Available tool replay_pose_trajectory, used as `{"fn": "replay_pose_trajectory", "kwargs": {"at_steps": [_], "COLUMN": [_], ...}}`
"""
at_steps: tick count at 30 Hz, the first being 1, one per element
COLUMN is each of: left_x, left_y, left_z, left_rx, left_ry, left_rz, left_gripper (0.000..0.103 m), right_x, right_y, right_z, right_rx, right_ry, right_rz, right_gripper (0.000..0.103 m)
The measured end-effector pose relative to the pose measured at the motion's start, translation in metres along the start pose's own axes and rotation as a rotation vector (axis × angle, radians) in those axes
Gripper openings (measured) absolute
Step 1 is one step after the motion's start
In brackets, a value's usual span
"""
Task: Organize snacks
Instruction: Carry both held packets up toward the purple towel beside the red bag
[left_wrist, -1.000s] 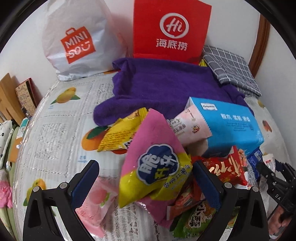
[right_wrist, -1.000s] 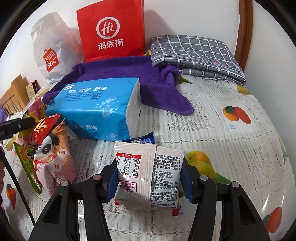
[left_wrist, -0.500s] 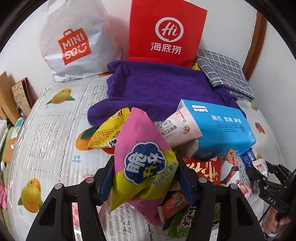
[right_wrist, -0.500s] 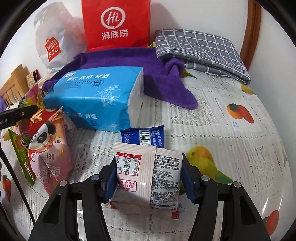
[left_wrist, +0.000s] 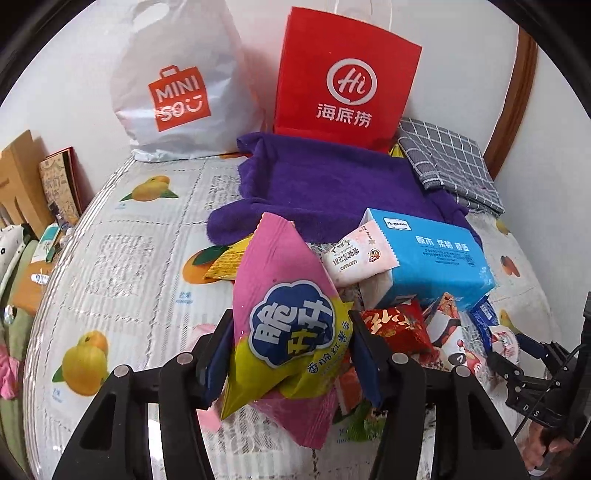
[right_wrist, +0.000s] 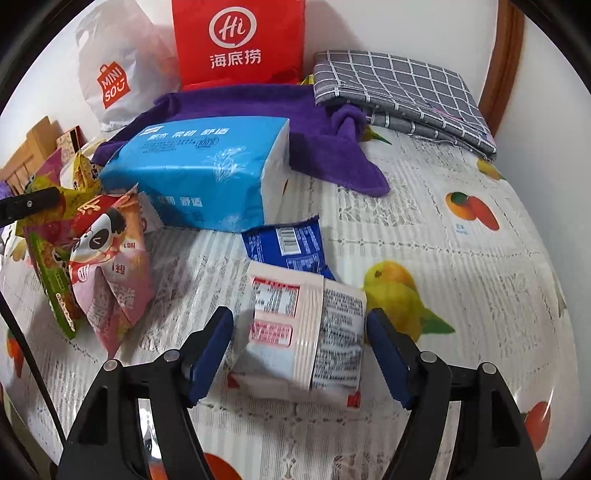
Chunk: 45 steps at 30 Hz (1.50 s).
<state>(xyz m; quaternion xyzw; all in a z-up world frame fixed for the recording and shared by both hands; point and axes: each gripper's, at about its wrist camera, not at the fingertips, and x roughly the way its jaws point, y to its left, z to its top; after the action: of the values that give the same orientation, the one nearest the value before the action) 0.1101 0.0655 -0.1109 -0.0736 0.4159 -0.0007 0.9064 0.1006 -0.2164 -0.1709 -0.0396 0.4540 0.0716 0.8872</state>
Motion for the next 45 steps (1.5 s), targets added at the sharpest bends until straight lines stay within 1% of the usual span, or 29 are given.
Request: {"fn": "replay_pose_trajectory", "kwargs": {"at_steps": [1,3,4,8,17,25,32,37,45], "left_x": [-0.003,-0.01,-0.013,-0.024,-0.043,-0.056,-0.061,-0.061,-0.061], "left_y": [0.001,0.004,0.005,0.009,0.01,-0.001,-0.012,-0.023,-0.044], "left_z": [-0.001,-0.002,-0.003,-0.007,-0.01,0.0,0.016,0.033,0.056], "left_rx": [-0.004,-0.015,-0.021,-0.039,-0.053,-0.043,-0.028,-0.022,0.014], "left_ry": [-0.004,-0.014,-0.016,-0.025,-0.036,-0.052,-0.056,-0.046,-0.054], "left_rz": [0.001,0.0,-0.003,-0.02,-0.024,-0.055,-0.076,-0.112,-0.138], "left_gripper": [0.055,0.055,0.055,0.055,0.055,0.055,0.055,0.055,0.055], "right_x": [-0.003,-0.009,-0.009,-0.012,-0.043,-0.066,-0.082,-0.086,-0.091], "right_y": [-0.002,-0.005,-0.007,-0.007,-0.001,0.004,0.014,0.021,0.02], "right_z": [0.0,-0.001,0.0,-0.002,-0.004,0.004,0.021,0.039,0.068], "right_rx": [0.012,0.046,0.061,0.072,0.084,0.088,0.078,0.062,0.059], "right_ry": [-0.013,-0.04,-0.039,-0.036,-0.088,-0.128,-0.156,-0.166,-0.193], "right_rz": [0.001,0.003,-0.004,-0.032,-0.001,0.003,0.031,0.041,0.06], "right_gripper": [0.072,0.059,0.054,0.053,0.053,0.053,0.053,0.053,0.053]}}
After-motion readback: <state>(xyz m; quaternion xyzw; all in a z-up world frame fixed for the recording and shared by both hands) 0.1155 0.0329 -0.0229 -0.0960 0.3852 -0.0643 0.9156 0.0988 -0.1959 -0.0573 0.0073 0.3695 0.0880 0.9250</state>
